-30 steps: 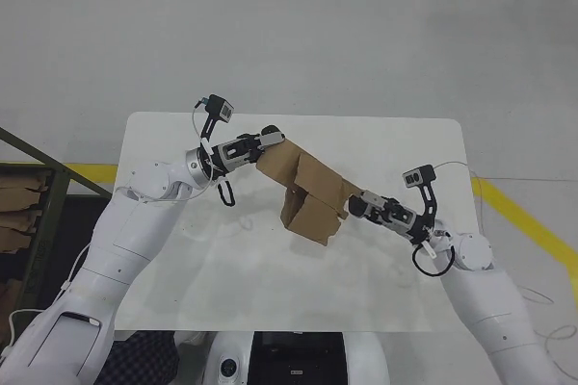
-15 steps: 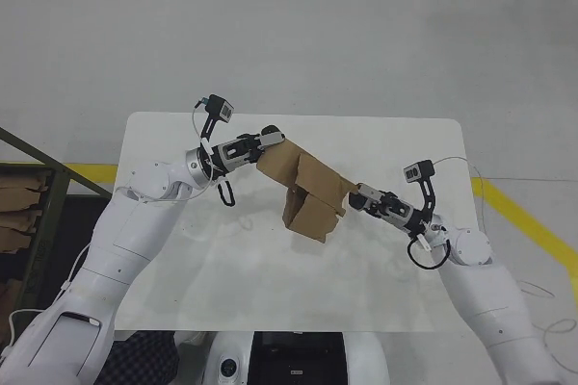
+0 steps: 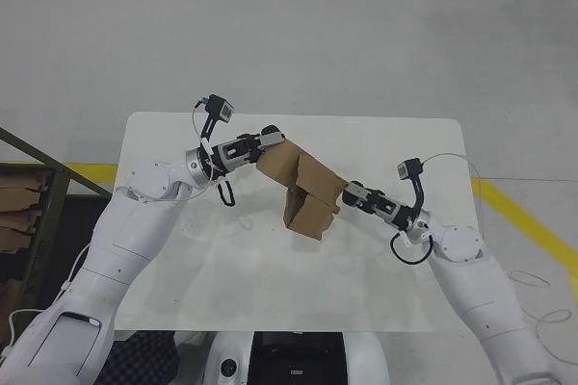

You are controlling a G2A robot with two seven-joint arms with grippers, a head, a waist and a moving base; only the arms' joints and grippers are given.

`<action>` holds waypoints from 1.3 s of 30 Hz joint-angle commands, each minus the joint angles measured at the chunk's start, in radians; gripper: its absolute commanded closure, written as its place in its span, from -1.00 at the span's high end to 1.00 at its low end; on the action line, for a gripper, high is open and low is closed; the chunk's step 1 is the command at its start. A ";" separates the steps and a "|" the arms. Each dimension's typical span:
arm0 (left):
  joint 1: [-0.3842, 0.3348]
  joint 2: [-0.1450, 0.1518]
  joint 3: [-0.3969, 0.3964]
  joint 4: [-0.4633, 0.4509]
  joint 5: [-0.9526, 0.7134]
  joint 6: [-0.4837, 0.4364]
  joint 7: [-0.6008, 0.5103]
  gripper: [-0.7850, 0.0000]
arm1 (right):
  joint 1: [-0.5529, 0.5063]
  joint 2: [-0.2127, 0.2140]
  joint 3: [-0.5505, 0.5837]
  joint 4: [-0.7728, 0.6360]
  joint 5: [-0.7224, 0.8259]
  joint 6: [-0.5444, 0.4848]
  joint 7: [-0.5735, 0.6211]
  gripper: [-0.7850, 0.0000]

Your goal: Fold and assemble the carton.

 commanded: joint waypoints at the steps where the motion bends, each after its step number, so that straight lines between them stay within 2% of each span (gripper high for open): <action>1: 0.000 0.000 0.000 0.000 0.000 0.000 0.000 -1.00 | 0.007 -0.005 -0.013 0.001 -0.009 -0.001 -0.016 -0.02; 8: 0.000 0.000 0.000 0.000 0.000 0.000 0.000 -1.00 | 0.030 -0.019 -0.050 0.021 -0.001 -0.012 -0.030 -0.10; 12: 0.000 0.000 0.000 0.000 0.000 0.000 0.000 -1.00 | 0.041 -0.028 -0.067 0.043 0.027 -0.011 -0.037 -0.27; 15: 0.000 0.000 0.000 0.000 0.000 0.000 0.000 -1.00 | 0.048 -0.032 -0.073 0.060 0.054 -0.020 -0.024 -0.50; 16: 0.000 0.000 0.000 0.000 0.000 0.000 0.000 -1.00 | 0.049 -0.033 -0.073 0.067 0.065 -0.023 -0.019 -0.71; 18: 0.000 0.000 0.000 0.000 0.000 0.000 0.000 -1.00 | 0.048 -0.035 -0.071 0.074 0.100 -0.031 0.001 -1.00; 25: 0.000 0.000 0.000 0.000 0.000 0.000 0.000 -1.00 | 0.033 -0.028 -0.033 0.076 0.240 -0.054 0.122 -1.00; 33: 0.000 0.000 0.000 0.000 0.000 0.000 0.000 -1.00 | 0.005 -0.011 0.034 0.047 0.284 -0.052 0.187 -1.00; 35: 0.000 0.000 0.000 0.000 0.000 0.000 0.000 -0.02 | -0.004 -0.006 0.053 0.038 0.286 -0.050 0.193 -1.00; 36: 0.000 0.000 0.000 0.000 0.000 0.000 0.000 0.99 | -0.008 -0.003 0.061 0.032 0.285 -0.050 0.196 -1.00; 39: 0.000 0.000 0.000 0.000 0.000 0.000 0.000 1.00 | -0.022 0.004 0.088 0.011 0.281 -0.046 0.203 -1.00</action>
